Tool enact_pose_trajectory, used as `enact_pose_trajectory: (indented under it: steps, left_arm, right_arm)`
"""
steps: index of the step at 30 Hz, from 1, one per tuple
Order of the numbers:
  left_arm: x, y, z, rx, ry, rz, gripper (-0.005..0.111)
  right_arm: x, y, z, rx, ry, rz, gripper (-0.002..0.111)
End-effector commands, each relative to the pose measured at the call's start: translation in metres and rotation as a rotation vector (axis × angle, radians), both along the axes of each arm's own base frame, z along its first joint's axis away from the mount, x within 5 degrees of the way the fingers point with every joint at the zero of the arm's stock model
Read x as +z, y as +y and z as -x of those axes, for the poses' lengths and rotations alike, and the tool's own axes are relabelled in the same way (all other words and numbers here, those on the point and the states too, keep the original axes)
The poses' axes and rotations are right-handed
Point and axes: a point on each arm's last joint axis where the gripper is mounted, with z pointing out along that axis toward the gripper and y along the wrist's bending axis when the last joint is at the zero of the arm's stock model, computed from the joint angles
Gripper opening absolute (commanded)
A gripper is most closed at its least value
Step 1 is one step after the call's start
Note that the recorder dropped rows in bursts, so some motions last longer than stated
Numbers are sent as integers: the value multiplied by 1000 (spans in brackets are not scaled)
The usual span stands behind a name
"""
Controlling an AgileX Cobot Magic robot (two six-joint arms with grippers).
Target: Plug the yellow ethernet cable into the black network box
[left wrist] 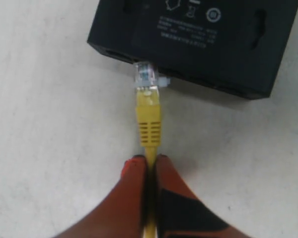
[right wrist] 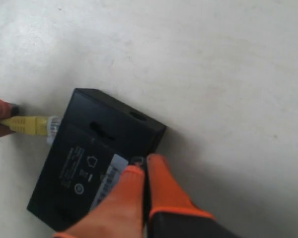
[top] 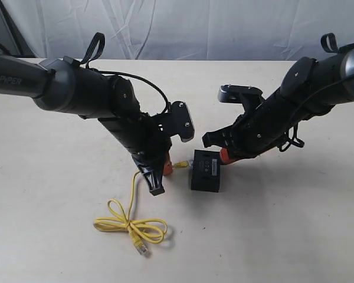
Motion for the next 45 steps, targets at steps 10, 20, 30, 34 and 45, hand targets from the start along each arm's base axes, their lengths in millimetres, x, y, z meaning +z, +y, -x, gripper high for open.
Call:
enact_pose_trajectory:
  steps: [10,20,30,34,45]
  left_arm:
    - [-5,2,3,-23,20,-26,0]
    - [-2,3,5,-63,25,-41,0]
    - [-1,-1,6,-64,36,8,0]
    - [0,-2,6,-48,42,22,0]
    - [2,-6,3,15,29,71,0]
  right_arm:
    - [-1,-2,-3,8,-48,24,-1]
    - [-12,0,-3,-25,-12,10,-1]
    - [-9,8,0,-3,20,-83,-1]
    - [-7,10,1,2,37,-118,-1]
    - [-5,14,5,8,77,-170,-1]
